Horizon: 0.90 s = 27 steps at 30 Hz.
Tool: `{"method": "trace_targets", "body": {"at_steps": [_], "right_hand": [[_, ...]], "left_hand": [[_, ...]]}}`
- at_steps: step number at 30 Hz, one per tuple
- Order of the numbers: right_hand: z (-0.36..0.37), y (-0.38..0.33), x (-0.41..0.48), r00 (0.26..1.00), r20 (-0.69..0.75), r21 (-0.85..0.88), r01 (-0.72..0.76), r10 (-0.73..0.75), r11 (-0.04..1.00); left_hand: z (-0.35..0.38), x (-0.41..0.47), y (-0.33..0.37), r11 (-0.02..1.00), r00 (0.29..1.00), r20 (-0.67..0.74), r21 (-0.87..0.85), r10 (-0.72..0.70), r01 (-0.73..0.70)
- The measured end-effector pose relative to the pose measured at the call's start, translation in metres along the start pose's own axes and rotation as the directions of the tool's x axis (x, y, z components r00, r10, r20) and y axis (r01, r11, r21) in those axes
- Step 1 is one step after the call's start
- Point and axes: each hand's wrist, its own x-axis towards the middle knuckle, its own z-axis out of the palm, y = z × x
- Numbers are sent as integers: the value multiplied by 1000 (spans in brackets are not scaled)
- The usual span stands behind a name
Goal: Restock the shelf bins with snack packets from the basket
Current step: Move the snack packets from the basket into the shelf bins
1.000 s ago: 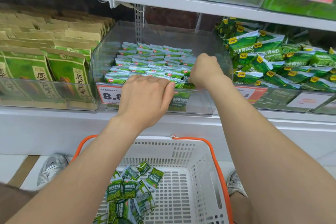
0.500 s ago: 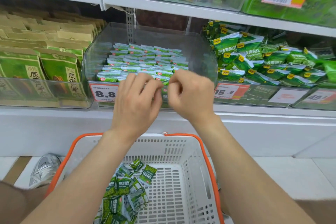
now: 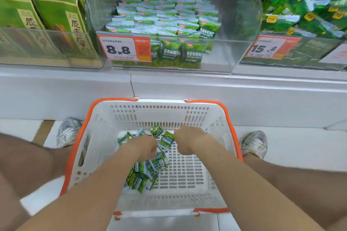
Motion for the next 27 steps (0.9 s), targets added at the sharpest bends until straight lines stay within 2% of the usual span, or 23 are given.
{"method": "trace_targets", "body": {"at_steps": [3, 6, 11, 15, 18, 22, 25, 27], "right_hand": [[18, 0, 12, 995, 100, -12, -16, 17, 1000], [26, -3, 23, 998, 68, -22, -19, 20, 1000], [27, -5, 33, 998, 57, -5, -1, 1, 1000], [28, -3, 38, 998, 63, 6, 4, -4, 1000], [31, 1, 41, 998, 60, 9, -2, 2, 1000], [28, 8, 37, 998, 51, 40, -25, 23, 999], [24, 16, 38, 998, 47, 140, -36, 30, 990], [23, 25, 39, 999, 46, 334, -30, 16, 942]], "left_hand": [[33, 9, -4, 1000, 994, 110, -17, 16, -14], [50, 17, 5, 997, 991, 111, 30, 74, -78], [65, 30, 13, 938, 961, 256, 297, 100, -176], [66, 35, 14, 928, 971, 214, 330, 102, -170], [71, 40, 8, 955, 977, 181, 248, 117, -161], [62, 41, 1, 987, 992, 82, -141, 95, -83], [34, 37, 5, 901, 997, -21, -427, 75, -77], [10, 29, 9, 810, 993, -89, -575, 80, -117]]}}
